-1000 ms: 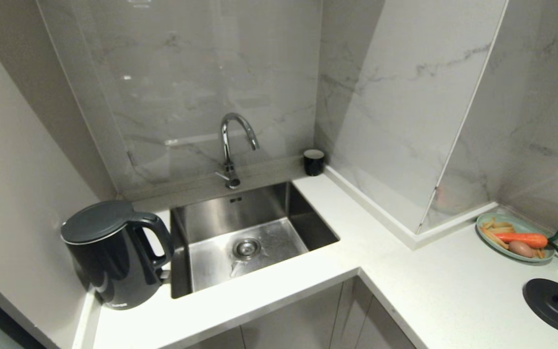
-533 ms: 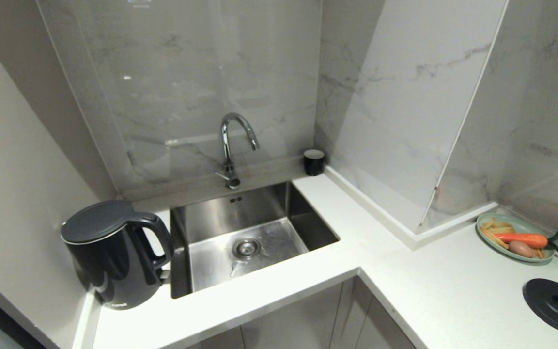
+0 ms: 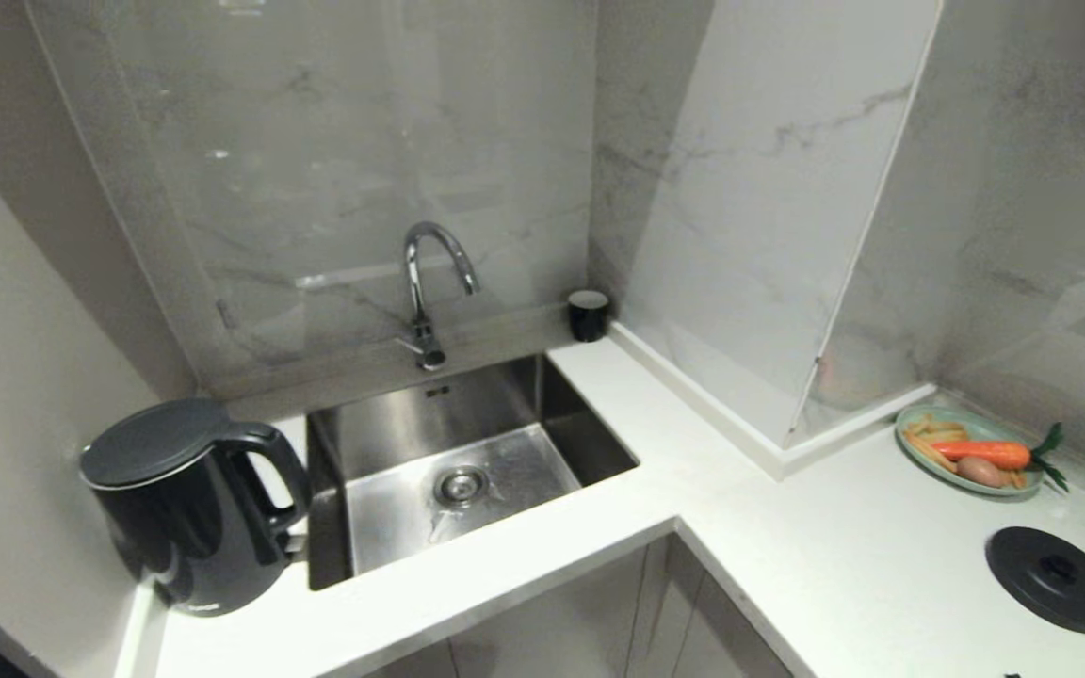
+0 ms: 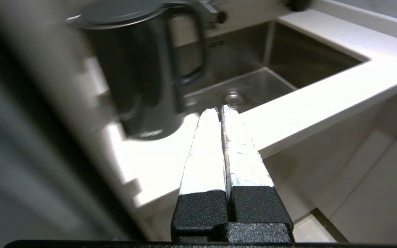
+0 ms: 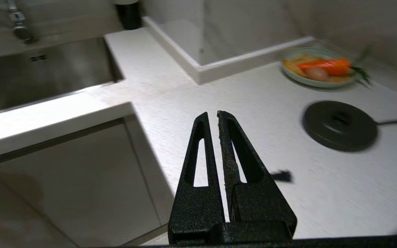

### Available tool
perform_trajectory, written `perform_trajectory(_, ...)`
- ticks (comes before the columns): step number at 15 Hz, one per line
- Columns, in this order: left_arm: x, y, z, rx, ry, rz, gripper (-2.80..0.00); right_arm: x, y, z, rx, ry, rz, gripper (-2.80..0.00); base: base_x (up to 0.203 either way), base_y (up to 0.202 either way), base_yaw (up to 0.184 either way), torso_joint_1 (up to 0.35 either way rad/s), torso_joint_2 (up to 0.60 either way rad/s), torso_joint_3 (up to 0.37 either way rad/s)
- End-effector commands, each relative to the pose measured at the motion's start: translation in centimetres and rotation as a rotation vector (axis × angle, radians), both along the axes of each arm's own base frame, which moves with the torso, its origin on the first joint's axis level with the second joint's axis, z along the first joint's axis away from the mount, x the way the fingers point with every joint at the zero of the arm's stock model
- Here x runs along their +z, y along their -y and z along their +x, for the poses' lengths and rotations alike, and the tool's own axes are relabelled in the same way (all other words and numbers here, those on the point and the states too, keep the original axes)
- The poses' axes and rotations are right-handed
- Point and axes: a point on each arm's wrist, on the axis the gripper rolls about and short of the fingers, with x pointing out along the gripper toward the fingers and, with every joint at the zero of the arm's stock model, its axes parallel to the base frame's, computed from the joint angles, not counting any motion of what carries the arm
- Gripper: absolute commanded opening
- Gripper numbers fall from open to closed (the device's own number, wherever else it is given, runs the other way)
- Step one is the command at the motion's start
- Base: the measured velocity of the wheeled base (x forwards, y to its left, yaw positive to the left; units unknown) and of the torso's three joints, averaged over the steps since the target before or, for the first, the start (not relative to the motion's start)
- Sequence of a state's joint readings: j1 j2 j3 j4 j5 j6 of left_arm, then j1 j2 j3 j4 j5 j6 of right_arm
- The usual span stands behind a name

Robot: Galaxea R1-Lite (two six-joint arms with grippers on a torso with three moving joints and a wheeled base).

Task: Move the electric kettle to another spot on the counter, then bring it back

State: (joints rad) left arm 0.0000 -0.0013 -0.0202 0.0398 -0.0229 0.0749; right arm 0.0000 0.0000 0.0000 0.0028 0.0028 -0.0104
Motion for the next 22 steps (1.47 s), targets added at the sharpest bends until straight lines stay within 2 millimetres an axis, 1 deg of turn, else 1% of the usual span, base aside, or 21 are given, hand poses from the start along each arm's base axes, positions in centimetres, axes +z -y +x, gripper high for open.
perform_trajectory(1,-0.02,0.0,0.02,0.0,-0.005,0.0,-2.8,0.0,0.0,0.0,0.0,0.0,0.001,-2.8,0.0,0.004,-0.176,0.004,0.01,0.004)
perform_trajectory(22,-0.01,0.0,0.02,0.0,-0.004,0.0,-2.8,0.0,0.0,0.0,0.0,0.0,0.003,-2.8,0.002,0.008,-0.175,0.001,0.0,0.003)
